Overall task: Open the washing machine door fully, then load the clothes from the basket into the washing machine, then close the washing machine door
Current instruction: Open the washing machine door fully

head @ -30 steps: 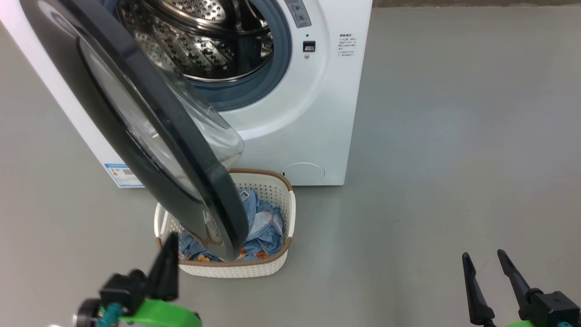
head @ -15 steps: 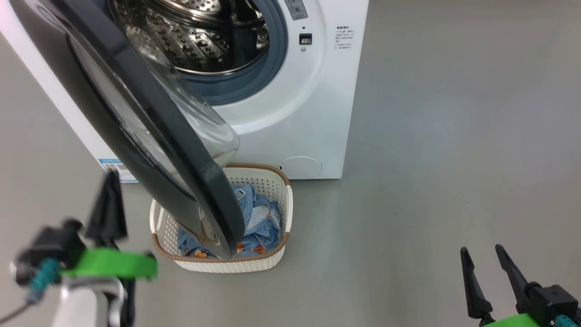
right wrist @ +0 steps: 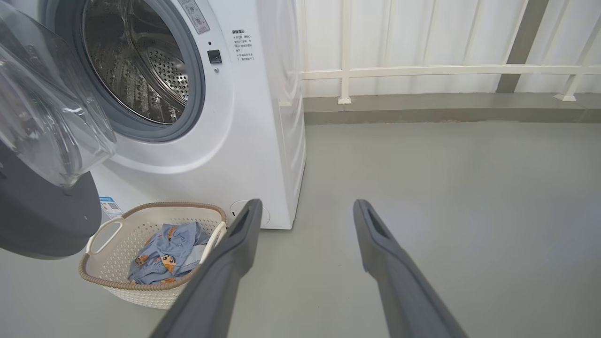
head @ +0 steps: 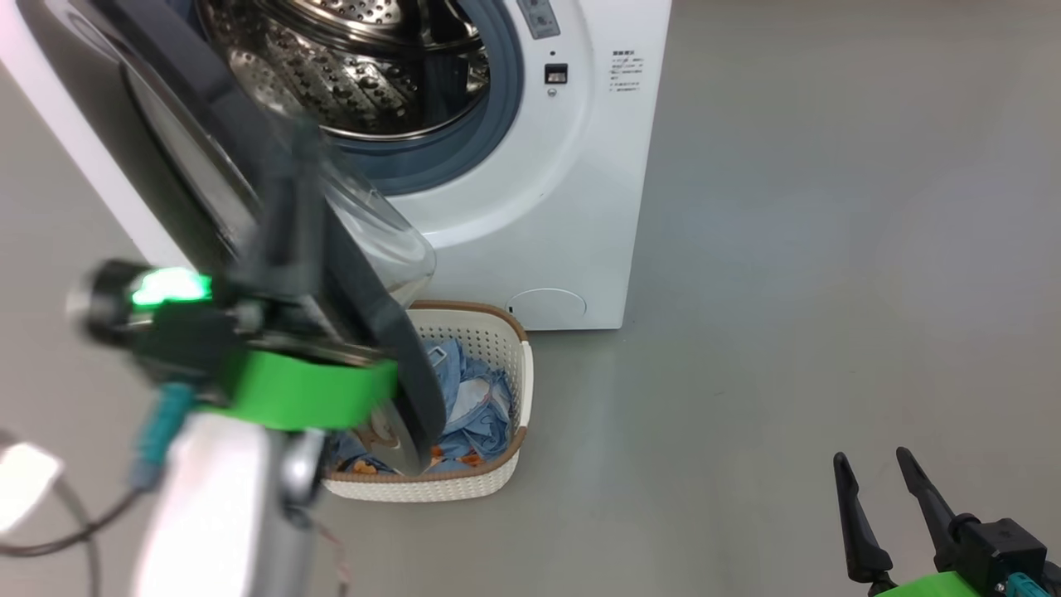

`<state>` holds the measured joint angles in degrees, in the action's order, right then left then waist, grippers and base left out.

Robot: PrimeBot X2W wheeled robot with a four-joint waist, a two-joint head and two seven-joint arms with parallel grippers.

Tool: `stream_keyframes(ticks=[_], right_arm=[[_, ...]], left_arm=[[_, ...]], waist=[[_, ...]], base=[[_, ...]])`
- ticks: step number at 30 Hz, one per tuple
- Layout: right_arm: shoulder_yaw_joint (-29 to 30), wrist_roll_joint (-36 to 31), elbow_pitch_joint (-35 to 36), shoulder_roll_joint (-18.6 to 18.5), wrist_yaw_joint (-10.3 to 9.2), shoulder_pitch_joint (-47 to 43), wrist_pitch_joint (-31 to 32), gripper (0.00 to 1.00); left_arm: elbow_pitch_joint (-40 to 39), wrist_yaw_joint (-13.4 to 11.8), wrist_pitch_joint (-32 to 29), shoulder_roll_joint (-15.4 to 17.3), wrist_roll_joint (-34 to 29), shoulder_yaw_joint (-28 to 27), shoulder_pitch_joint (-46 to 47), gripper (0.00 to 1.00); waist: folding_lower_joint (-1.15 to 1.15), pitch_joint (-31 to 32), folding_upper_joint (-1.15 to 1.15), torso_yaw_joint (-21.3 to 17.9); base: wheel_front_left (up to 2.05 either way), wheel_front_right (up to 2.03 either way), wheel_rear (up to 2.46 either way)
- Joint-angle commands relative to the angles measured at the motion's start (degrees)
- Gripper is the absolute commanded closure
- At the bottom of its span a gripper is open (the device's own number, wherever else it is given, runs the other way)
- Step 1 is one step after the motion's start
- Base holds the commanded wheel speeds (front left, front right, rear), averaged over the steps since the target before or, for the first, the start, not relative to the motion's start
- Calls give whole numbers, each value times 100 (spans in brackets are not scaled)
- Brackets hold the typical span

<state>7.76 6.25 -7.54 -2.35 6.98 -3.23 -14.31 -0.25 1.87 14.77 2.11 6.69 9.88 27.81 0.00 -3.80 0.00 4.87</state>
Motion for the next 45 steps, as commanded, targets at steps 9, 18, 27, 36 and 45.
stream_keyframes(ticks=[9,18,27,36,45], right_arm=[[-261,54,66,-53,51,156,-69,0],[-259,96,35,-53,51,86,-69,0],[-234,106,37,-53,51,107,-69,0],[-229,85,19,-53,51,155,-69,0],[-230,80,43,-53,51,173,-69,0]], left_arm=[[-355,-141,-593,78,845,2033,231,100],[-169,-592,-1033,83,976,2625,-174,100],[-138,-961,-1152,309,919,2614,-771,100],[330,-1162,-990,439,1077,2294,-912,100],[618,-1253,-821,499,1285,1982,-858,100]], waist=[[0,5,0,-180],[0,12,0,-197],[0,-58,0,-163],[0,-58,0,-150],[0,-64,0,-172]], base=[[0,0,0],[0,0,0],[0,0,0],[0,0,0],[0,0,0]])
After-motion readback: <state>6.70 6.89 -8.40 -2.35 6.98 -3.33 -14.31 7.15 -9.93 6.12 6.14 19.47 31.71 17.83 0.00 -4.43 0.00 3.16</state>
